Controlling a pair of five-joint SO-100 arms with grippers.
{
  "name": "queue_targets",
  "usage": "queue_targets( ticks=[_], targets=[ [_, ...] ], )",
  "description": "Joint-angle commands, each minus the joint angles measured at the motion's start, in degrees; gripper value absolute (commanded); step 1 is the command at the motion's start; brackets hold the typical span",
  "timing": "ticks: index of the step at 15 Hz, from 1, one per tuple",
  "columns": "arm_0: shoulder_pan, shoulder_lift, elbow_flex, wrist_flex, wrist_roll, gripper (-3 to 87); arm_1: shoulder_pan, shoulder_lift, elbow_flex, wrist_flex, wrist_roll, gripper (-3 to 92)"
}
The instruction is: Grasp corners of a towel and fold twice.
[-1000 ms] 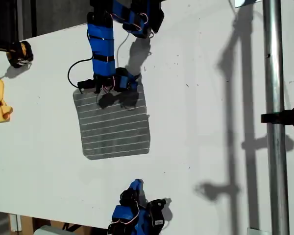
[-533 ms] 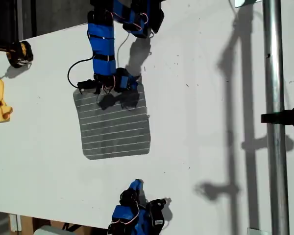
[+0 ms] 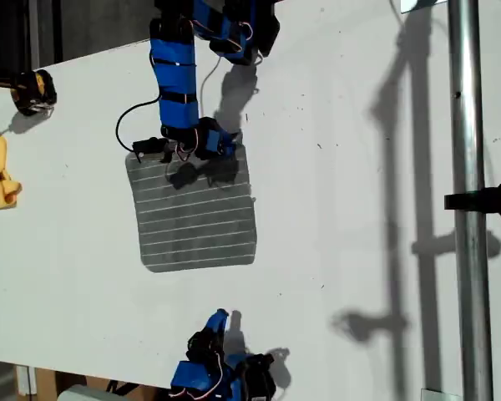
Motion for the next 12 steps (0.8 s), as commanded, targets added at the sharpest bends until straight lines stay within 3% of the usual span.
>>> queue_targets(
  ticks=[1, 6, 9, 12],
  targets=[
    [0.2, -25.9, -22.8, 2.0, 6.2, -2.6, -1.1, 4.7, -1.0, -0.6, -0.4, -0.1],
    [0.4, -67.7, -63.5, 14.1, 21.2, -2.6, -1.8, 6.8, -0.5, -0.6, 0.0, -0.1],
    [0.2, -80.2, -78.0, 20.9, 25.0, -1.8, -1.8, 8.7, 0.7, -0.8, 0.2, -0.1],
    [1.3, -81.6, -78.5, 21.5, 26.5, 21.7, -1.8, 11.0, 3.0, -1.3, 0.6, -0.1]
  ],
)
